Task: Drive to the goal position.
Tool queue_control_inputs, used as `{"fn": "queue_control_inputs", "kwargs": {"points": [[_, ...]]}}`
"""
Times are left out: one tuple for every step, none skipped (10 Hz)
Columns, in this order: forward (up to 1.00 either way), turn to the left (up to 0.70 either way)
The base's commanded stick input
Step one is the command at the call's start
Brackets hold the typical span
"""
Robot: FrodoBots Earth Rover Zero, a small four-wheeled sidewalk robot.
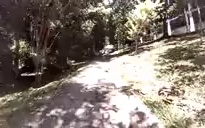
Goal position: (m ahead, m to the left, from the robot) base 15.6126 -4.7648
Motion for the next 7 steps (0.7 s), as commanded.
{"fn": "queue_control_inputs", "kwargs": {"points": [[0.50,-0.25],[0.50,0.00],[0.50,0.00],[0.50,0.00],[0.50,0.00],[0.50,0.00],[0.50,0.00]]}}
